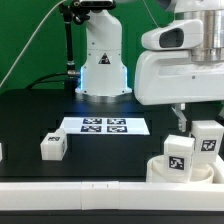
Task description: Assemble stool
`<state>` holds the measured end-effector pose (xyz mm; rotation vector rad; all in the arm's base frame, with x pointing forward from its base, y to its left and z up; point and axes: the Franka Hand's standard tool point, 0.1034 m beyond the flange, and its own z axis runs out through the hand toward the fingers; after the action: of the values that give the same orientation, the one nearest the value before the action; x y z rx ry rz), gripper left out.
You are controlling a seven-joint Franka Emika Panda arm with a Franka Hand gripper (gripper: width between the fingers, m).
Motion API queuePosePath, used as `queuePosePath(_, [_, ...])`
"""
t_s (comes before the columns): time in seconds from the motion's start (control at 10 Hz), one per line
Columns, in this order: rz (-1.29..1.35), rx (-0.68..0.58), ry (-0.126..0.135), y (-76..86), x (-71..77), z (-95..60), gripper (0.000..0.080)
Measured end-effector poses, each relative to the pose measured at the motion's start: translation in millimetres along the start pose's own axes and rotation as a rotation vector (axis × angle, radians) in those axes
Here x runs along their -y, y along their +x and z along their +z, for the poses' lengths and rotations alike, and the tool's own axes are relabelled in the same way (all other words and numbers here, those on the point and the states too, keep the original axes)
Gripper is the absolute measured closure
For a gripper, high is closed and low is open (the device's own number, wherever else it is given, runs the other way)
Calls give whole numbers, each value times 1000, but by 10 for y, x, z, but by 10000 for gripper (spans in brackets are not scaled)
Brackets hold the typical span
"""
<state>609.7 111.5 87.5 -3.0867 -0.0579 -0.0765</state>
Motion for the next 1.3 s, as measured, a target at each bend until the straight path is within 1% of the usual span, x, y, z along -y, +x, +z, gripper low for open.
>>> queuePosePath(0.2, [38, 0, 0, 0, 0, 0, 465])
queuePosePath(0.3, [109, -17, 5, 9, 6, 4, 465])
queuePosePath(0.5, [365, -69, 17, 7, 56, 11, 465])
queuePosePath(0.7, [574, -84, 27, 16, 60, 14, 465])
queuePosePath(0.8, [712, -82, 39, 19, 58, 14, 464])
queuePosePath(1.3, [1004, -77, 57, 36, 64, 13, 462])
